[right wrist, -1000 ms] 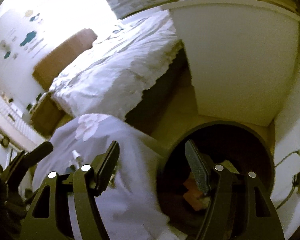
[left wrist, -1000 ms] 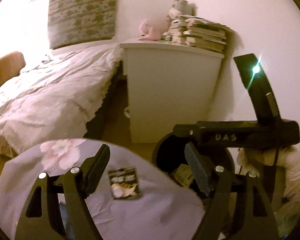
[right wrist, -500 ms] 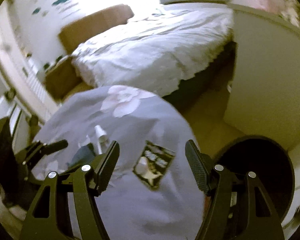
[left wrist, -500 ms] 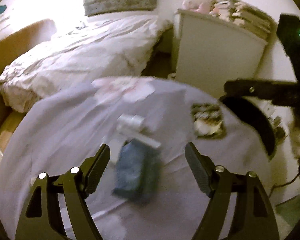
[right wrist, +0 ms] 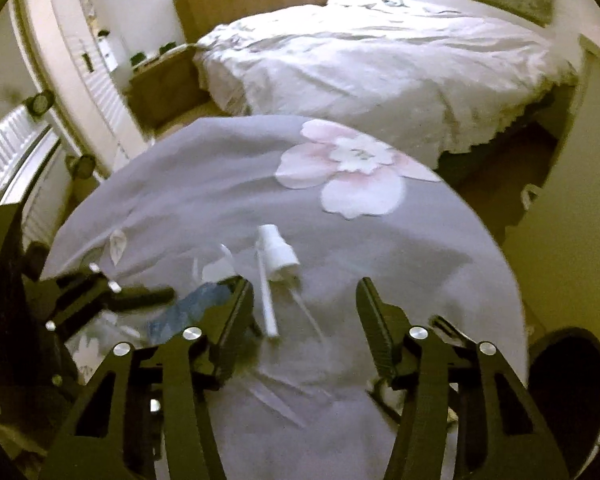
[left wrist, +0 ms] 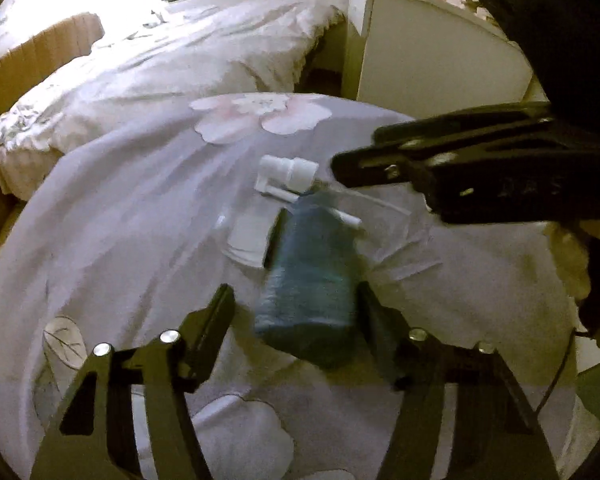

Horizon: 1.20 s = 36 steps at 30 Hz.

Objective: Collect trash
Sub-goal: 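Grasp the blue wipe packet with the left tool while the right grasps the white spray nozzle, then carry both items over the black bin and open both tools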

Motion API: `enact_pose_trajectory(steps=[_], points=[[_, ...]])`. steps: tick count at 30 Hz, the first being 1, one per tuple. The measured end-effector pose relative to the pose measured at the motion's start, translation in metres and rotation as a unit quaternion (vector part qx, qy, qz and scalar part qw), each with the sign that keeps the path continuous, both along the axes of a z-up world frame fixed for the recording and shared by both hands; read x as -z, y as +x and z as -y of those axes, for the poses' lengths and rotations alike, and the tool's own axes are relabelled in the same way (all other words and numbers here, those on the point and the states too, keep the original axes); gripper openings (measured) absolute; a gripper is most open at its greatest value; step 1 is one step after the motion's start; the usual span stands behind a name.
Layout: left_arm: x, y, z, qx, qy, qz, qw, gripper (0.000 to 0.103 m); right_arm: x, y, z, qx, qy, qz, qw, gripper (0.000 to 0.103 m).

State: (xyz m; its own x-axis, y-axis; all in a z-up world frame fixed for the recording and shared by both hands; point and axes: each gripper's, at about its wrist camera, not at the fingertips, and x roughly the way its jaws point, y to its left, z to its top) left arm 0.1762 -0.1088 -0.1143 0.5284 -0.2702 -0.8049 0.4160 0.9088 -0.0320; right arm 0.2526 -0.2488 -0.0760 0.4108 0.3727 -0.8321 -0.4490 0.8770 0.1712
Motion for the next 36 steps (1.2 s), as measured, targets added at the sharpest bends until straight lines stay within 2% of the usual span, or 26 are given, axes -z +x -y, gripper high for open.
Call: enact_pose_trajectory(steps=[3,5,7,8,10,15,19,22,26,31,36], points=[[-0.001,-0.002,-0.005,0.001,-0.003,0.001,1.0000,0.044,0.007,0.009,-0.015,-0.011,-0.008,-0.008,1.000,0.052],[-0.001,-0.003,-0.014,-0.002,-0.017,-0.005,0.9998,0.039,0.013,0.016,-0.026,-0.018,-0.014,-0.014,1.000,0.048],[0.000,-0.003,-0.020,-0.007,-0.025,-0.007,0.9996,0.039,0.018,0.020,-0.033,-0.020,-0.020,-0.022,0.999,0.043],[0.000,-0.003,-0.023,-0.009,-0.031,-0.009,0.9994,0.039,0.021,0.023,-0.034,-0.020,-0.022,-0.027,0.999,0.037],[-0.002,-0.005,-0.033,-0.016,-0.047,-0.012,0.9987,0.039,0.023,0.025,-0.034,-0.014,-0.022,-0.028,0.999,0.031],[-0.013,-0.011,-0.051,-0.032,-0.071,-0.006,0.9969,0.039,0.014,0.024,-0.023,0.007,0.009,-0.028,1.000,0.030],[-0.030,-0.011,-0.051,-0.033,-0.075,0.008,0.9966,0.039,-0.017,0.018,0.004,0.035,0.065,-0.014,0.997,0.029],[-0.049,-0.011,-0.037,-0.022,-0.078,0.023,0.9964,0.039,-0.044,0.012,0.034,0.061,0.103,-0.001,0.993,0.026],[-0.076,-0.011,-0.007,0.005,-0.091,0.042,0.9950,0.039,-0.076,0.000,0.077,0.099,0.124,0.023,0.987,0.026],[-0.103,-0.010,0.051,0.059,-0.102,0.063,0.9910,0.039,-0.102,-0.028,0.130,0.140,0.123,0.053,0.981,0.026],[-0.115,-0.012,0.103,0.108,-0.110,0.073,0.9853,0.039,-0.110,-0.052,0.185,0.189,0.111,0.064,0.974,0.026]])
